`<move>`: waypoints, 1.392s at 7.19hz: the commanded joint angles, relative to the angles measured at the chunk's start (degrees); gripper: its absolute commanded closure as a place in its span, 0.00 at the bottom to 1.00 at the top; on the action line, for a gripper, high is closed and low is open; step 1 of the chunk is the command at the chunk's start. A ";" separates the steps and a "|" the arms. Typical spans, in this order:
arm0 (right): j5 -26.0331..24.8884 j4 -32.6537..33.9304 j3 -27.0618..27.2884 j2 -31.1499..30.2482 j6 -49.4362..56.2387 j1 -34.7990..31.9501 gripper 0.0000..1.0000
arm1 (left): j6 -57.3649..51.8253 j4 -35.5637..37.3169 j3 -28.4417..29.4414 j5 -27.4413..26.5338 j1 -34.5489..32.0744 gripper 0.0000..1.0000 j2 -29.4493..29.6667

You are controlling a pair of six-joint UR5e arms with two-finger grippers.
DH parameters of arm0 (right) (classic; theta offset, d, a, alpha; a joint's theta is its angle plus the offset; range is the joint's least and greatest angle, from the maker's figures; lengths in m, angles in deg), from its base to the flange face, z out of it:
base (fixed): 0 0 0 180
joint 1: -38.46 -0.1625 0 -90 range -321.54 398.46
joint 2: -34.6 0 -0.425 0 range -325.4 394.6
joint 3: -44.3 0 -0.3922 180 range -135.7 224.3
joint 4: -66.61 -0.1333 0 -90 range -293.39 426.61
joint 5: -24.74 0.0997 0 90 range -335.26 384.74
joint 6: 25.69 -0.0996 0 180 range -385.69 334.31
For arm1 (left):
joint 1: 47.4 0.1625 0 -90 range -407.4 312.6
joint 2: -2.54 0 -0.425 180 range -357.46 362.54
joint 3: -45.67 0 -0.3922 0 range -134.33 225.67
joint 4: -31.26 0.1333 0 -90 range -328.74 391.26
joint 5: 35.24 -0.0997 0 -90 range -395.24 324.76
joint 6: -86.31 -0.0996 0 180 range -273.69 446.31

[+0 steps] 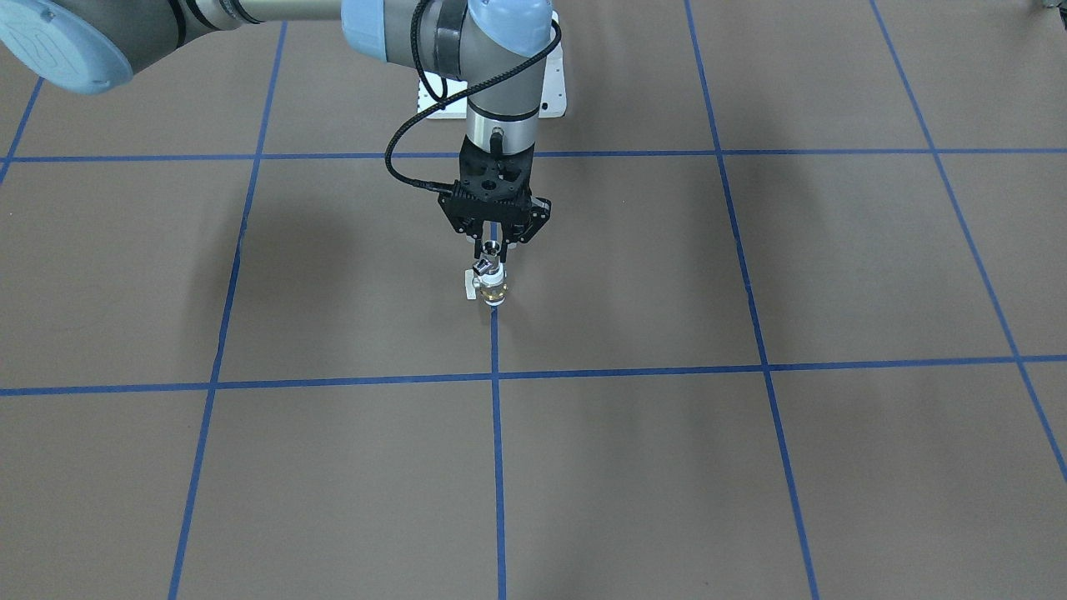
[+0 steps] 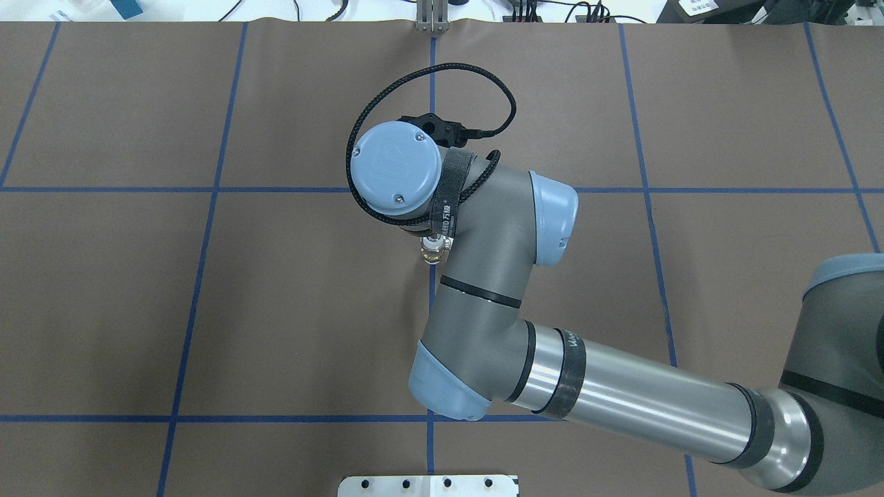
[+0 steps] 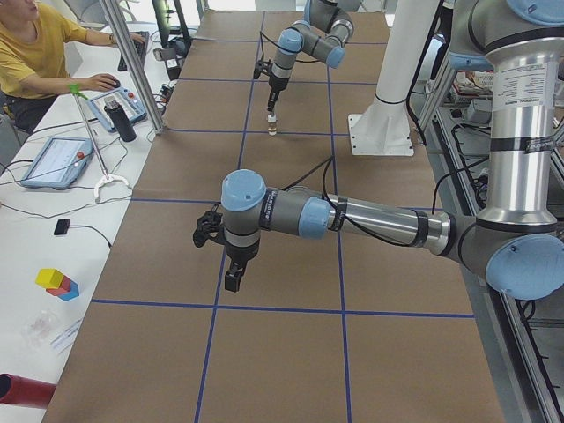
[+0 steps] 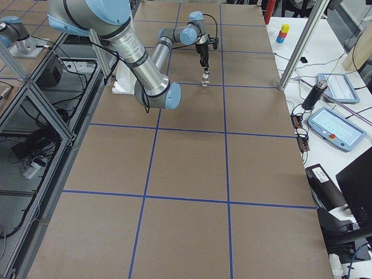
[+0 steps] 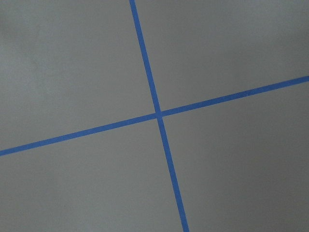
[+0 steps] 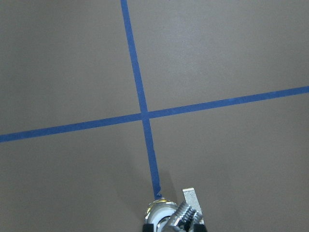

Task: Assemble PPR valve and pipe with both arms
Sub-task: 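Lower the chrome fitting into the top of the white valve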

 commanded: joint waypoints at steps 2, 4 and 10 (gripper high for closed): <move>-0.06 -0.04 0.04 -0.19 1.61 0.12 0.51 | 0.00 0.00 0.00 0.00 0.00 0.00 0.00; -1.28 -0.04 0.04 -0.28 1.69 0.64 0.02 | 0.00 0.00 -0.08 0.00 0.00 0.00 0.00; 9.01 -0.48 1.78 -2.11 13.78 -11.86 0.01 | 0.18 0.43 1.32 -0.09 -0.18 0.00 -1.05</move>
